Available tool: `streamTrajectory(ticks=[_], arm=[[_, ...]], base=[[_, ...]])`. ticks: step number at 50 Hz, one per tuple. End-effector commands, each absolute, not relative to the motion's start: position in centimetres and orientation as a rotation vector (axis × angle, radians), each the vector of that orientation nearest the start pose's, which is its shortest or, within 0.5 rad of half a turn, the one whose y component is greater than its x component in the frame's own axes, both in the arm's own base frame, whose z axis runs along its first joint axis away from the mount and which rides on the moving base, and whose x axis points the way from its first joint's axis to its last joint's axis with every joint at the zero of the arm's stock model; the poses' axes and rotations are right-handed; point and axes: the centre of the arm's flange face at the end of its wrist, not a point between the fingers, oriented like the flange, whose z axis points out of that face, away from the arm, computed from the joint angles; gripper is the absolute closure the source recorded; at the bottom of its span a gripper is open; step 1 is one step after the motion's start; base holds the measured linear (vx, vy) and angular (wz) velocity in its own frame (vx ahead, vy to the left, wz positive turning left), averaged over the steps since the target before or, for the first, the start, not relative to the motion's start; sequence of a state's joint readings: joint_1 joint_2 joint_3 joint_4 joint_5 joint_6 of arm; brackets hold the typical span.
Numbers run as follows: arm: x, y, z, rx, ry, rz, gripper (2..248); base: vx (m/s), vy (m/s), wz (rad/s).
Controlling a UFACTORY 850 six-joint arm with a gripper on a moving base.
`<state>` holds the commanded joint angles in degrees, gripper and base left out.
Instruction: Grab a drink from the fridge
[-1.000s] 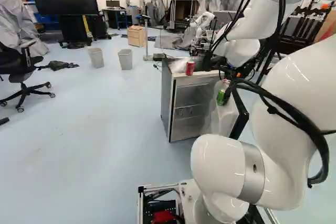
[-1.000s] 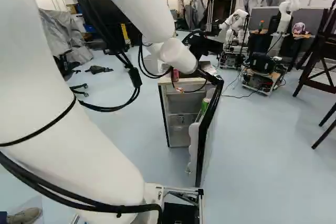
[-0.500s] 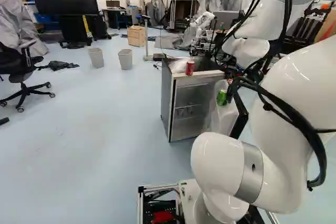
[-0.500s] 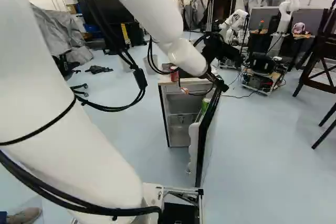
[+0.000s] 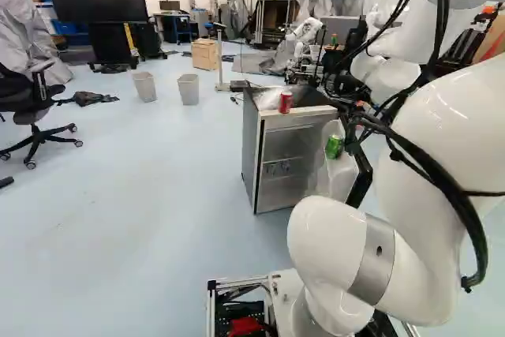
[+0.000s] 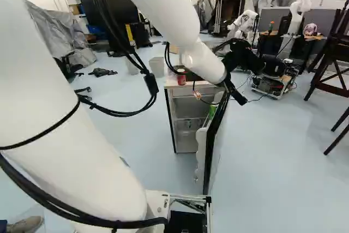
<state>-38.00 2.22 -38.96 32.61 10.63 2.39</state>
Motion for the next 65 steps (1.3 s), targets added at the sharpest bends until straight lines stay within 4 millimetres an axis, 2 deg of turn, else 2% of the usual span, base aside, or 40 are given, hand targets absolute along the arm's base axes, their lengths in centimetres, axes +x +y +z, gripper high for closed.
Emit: streamTrajectory(ticks=[23,65], arm=[[32.9,-31.7,44.8,-2.278,1.977,-1.286,3],[33.8,-33.1,39.9,-2.323,2.020,-1.127,3]], base=[[0.000,0.000,0.000],[0.000,0.000,0.000]])
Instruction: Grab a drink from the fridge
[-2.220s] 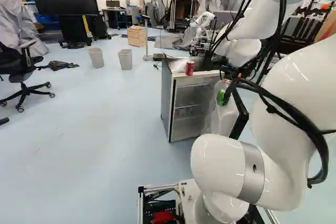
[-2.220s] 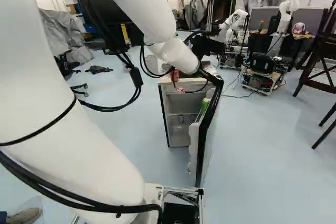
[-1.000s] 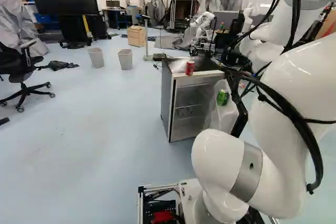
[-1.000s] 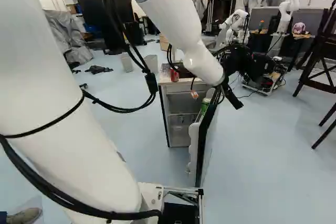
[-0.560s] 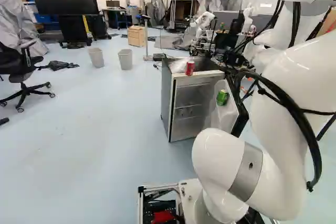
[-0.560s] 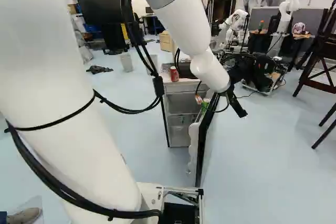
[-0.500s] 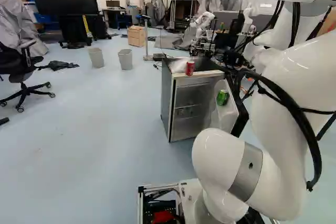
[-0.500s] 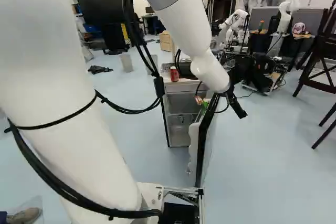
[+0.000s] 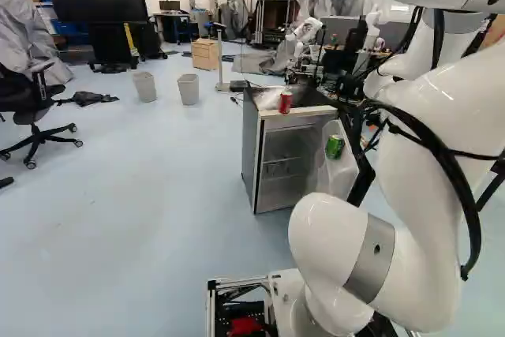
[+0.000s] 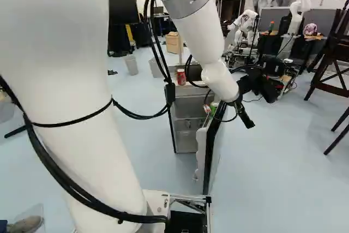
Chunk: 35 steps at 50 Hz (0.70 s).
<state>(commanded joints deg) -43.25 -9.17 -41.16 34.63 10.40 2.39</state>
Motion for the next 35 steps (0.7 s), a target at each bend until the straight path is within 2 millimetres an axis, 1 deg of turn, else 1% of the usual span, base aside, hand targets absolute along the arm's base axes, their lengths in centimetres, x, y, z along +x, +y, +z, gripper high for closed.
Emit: streamTrajectory(ticks=[35], arm=[[34.9,-34.1,35.6,-2.359,2.041,-0.997,3]], base=[[0.000,0.000,0.000]])
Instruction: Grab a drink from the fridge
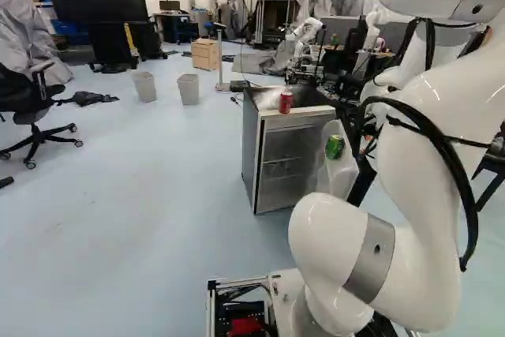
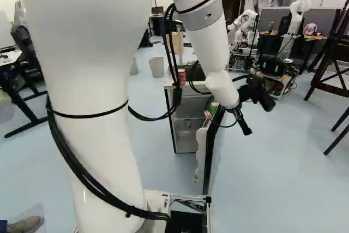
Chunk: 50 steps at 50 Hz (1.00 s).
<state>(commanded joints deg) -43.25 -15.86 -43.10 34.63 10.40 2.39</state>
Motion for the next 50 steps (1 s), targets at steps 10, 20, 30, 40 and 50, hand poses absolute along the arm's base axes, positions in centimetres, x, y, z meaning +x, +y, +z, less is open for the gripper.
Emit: streamTrajectory(ticks=[10,20,30,40,50], arm=[[35.0,-34.1,35.2,-2.363,2.042,-0.984,3],[34.9,-33.7,35.2,-2.369,2.035,-0.980,3],[34.8,-33.0,35.2,-2.376,2.024,-0.975,3],[34.6,-32.3,35.2,-2.384,2.013,-0.971,3],[34.5,-31.6,35.2,-2.392,2.001,-0.967,3]], base=[[0.000,0.000,0.000],[0.000,0.000,0.000],[0.000,0.000,0.000],[0.000,0.000,0.000],[0.000,0.000,0.000]])
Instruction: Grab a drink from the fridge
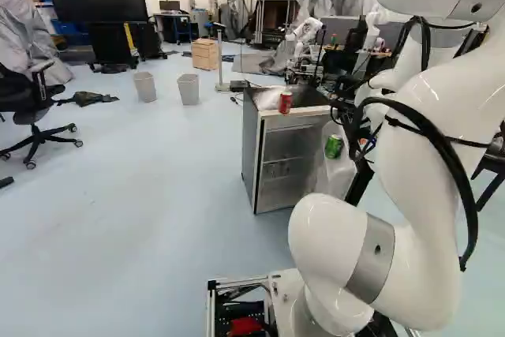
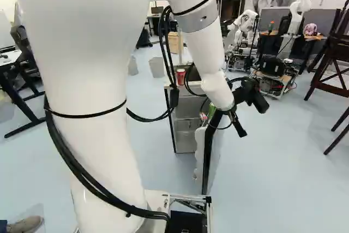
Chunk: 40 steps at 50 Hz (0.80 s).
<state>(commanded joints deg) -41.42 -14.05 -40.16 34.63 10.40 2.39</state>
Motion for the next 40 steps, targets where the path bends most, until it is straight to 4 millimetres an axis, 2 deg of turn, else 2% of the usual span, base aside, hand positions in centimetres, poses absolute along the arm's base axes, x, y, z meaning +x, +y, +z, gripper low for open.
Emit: streamTrajectory(ticks=[40], arm=[[33.8,-28.6,35.3,-2.428,1.945,-0.950,3]], base=[[0.000,0.000,0.000]])
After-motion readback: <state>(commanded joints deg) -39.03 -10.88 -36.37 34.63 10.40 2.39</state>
